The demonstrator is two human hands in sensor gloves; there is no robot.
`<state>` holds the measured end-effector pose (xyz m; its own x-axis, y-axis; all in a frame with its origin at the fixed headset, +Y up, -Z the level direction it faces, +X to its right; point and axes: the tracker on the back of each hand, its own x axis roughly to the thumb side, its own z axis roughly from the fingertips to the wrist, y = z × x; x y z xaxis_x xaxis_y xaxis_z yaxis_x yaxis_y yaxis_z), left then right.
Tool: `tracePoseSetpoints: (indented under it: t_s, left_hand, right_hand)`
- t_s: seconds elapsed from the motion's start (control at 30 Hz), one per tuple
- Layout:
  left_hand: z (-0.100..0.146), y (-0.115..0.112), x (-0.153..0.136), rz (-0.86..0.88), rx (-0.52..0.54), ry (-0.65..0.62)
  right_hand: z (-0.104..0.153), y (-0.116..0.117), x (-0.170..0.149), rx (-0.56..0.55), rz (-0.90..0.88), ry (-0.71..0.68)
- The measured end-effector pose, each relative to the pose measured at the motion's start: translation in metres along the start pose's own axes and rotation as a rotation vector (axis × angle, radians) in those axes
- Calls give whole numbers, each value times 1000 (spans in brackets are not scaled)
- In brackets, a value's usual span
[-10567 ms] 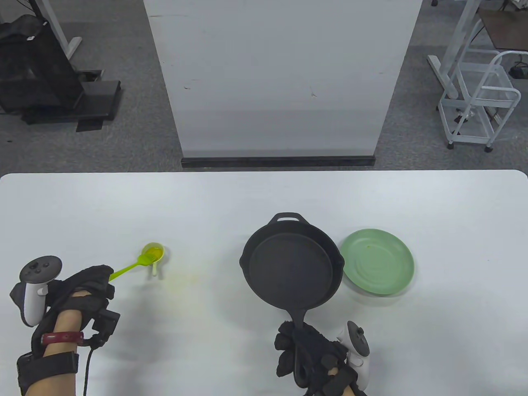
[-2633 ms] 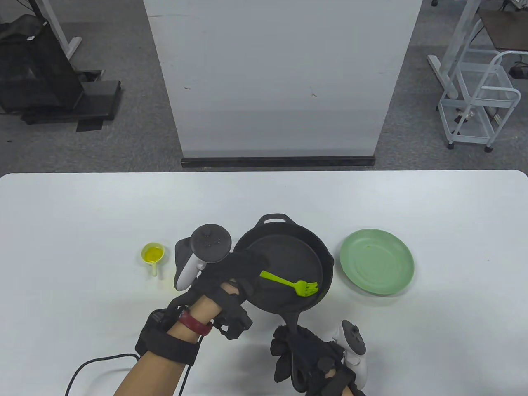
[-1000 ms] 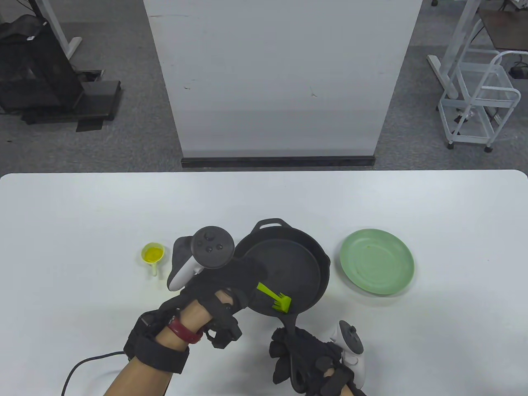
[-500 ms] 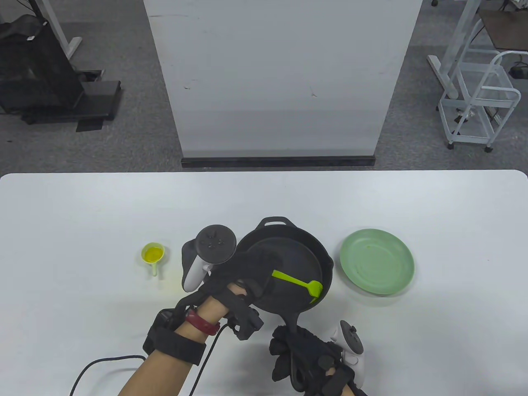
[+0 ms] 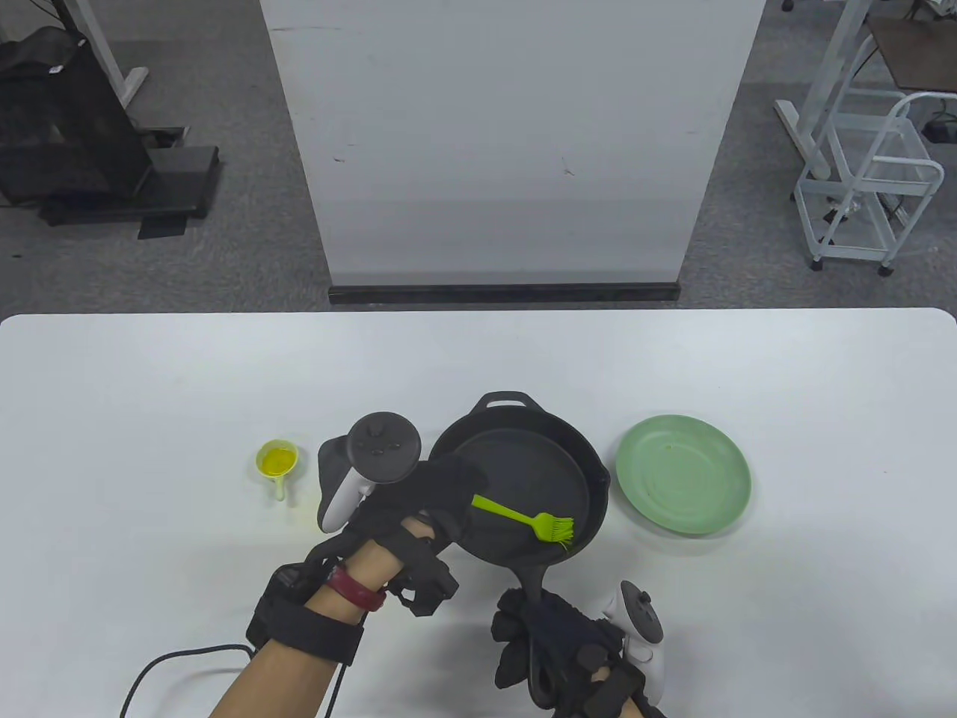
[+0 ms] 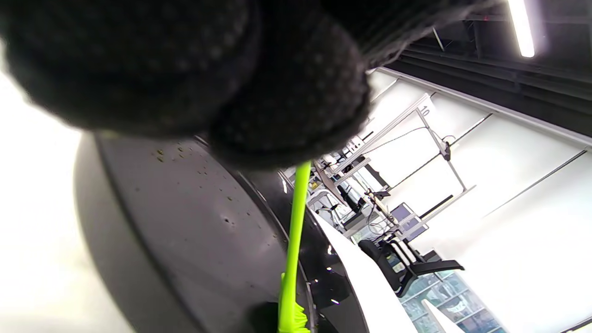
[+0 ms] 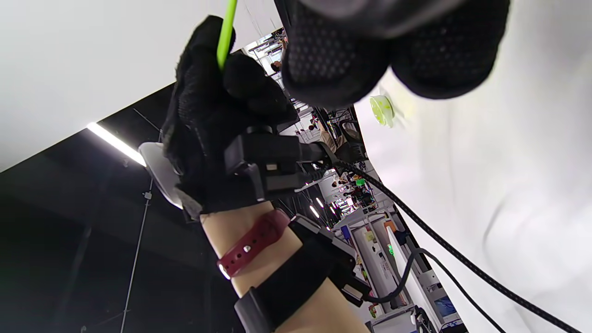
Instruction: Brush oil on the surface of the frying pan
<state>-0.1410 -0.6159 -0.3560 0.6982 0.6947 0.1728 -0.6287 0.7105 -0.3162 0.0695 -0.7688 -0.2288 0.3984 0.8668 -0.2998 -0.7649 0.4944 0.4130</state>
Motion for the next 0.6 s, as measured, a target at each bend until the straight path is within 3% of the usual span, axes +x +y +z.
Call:
tracePoseSetpoints:
  t_s: [0.6]
  left_hand:
    - [28,44,-34,-35,18,27]
  right_hand:
    - [4,-7,6,-68,7,-29]
